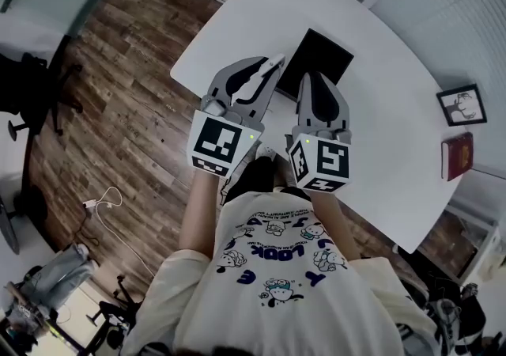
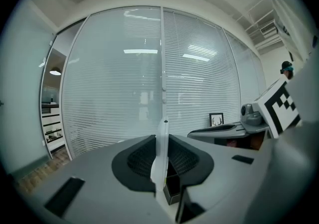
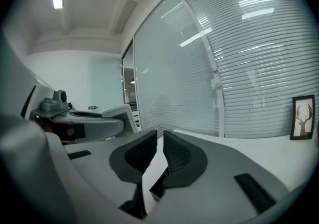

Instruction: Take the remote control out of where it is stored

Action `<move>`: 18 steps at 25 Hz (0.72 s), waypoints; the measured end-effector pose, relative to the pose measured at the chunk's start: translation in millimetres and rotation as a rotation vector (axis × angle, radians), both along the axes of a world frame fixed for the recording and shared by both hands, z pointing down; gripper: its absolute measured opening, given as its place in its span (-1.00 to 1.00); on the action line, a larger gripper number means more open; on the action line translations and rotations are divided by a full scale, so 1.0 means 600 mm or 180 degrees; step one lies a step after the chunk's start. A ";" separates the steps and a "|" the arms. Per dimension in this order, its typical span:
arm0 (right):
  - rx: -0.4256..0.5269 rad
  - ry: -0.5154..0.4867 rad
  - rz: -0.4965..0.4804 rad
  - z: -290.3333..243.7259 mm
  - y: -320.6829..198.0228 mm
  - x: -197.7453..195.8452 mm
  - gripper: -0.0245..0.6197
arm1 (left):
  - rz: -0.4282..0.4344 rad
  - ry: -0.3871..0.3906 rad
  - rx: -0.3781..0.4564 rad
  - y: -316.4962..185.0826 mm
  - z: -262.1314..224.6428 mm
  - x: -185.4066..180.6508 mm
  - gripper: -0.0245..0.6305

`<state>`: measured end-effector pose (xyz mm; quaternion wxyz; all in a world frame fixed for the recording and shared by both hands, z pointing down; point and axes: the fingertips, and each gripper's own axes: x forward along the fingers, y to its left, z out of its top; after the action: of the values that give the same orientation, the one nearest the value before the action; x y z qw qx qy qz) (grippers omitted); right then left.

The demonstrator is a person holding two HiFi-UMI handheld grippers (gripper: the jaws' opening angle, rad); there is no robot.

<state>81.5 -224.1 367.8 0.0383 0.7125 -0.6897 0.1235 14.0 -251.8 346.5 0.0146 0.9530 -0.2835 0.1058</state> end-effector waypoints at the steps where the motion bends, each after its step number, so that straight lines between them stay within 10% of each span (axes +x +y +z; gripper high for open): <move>1: 0.0002 -0.0001 -0.0035 -0.001 -0.003 -0.005 -0.75 | -0.0046 -0.0002 -0.0007 -0.001 0.001 -0.006 -0.69; 18: -0.0011 0.0039 -0.0347 0.002 -0.039 -0.054 -0.75 | -0.0774 0.0059 -0.0154 -0.022 0.035 -0.078 -0.69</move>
<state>49.2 -247.5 369.2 0.0504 0.6746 -0.7270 0.1180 -32.5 -264.8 367.8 0.0530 0.9119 -0.3942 0.1012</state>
